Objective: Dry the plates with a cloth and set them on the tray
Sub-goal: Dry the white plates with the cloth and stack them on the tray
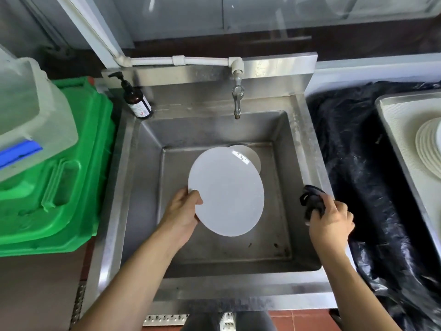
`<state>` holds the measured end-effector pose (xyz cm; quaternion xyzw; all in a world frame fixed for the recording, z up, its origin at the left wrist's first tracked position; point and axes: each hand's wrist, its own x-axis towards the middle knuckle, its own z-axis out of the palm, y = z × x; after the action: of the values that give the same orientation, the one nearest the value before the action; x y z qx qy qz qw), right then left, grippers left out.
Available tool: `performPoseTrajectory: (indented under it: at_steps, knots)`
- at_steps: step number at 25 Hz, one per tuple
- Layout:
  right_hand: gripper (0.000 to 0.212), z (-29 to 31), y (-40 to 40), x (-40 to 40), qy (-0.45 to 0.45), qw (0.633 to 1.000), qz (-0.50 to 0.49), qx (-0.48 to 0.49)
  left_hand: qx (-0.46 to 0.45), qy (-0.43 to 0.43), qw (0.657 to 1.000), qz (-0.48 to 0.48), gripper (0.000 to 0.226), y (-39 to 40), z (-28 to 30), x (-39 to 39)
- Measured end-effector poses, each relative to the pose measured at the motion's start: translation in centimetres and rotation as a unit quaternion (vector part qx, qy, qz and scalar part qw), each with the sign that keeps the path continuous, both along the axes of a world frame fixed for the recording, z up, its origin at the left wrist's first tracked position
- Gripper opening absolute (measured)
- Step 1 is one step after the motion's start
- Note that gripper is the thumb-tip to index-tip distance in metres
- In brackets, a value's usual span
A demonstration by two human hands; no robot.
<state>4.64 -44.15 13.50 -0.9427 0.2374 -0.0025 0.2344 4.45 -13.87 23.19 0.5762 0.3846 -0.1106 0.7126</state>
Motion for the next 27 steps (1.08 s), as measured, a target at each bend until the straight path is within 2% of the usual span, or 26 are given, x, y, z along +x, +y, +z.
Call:
performPoseTrajectory:
  at_steps: [4, 7, 9, 11, 13, 15, 18, 21, 23, 27]
  knots:
    - [0.044, 6.6, 4.5, 1.8, -0.196, 0.973, 0.057, 0.107, -0.003, -0.026, 0.999, -0.019, 0.023, -0.4, 1.4, -0.1]
    - [0.048, 10.8, 9.5, 2.3, -0.277, 0.935, 0.159, 0.153, -0.027, -0.083, 0.994, -0.064, 0.046, -0.8, 2.8, -0.1]
    - [0.051, 12.3, 11.9, 2.3, -0.237, 0.927, 0.234, 0.17, -0.058, -0.115, 0.989, -0.073, 0.054, -1.0, 3.8, 0.0]
    - [0.061, 12.3, 12.8, 1.7, -0.175, 0.931, 0.302, 0.106, -0.084, -0.13, 0.986, -0.06, 0.054, -0.9, 4.6, 0.0]
    - [0.072, 11.9, 12.2, 1.4, -0.154, 0.92, 0.359, 0.039, -0.088, -0.137, 0.984, -0.069, 0.055, -0.5, 5.3, -0.2]
    - [0.075, 12.3, 11.6, 1.9, -0.134, 0.905, 0.396, 0.078, -0.084, -0.144, 0.982, -0.09, 0.057, -0.3, 5.8, -0.4]
    - [0.066, 13.2, 12.5, 1.8, -0.124, 0.885, 0.403, 0.195, -0.074, -0.153, 0.981, -0.096, 0.06, -0.5, 6.6, -0.3]
    - [0.054, 12.7, 13.0, -1.0, -0.183, 0.87, 0.401, 0.222, -0.085, -0.164, 0.98, -0.081, 0.063, -0.3, 7.5, 0.2]
    - [0.052, 12.7, 13.1, -1.3, -0.216, 0.861, 0.393, 0.238, -0.095, -0.183, 0.973, -0.105, 0.064, -0.3, 8.0, 0.0]
    - [0.053, 15.6, 15.1, 3.6, -0.237, 0.862, 0.333, 0.301, -0.1, -0.185, 0.964, -0.164, 0.059, -1.2, 8.9, -0.9]
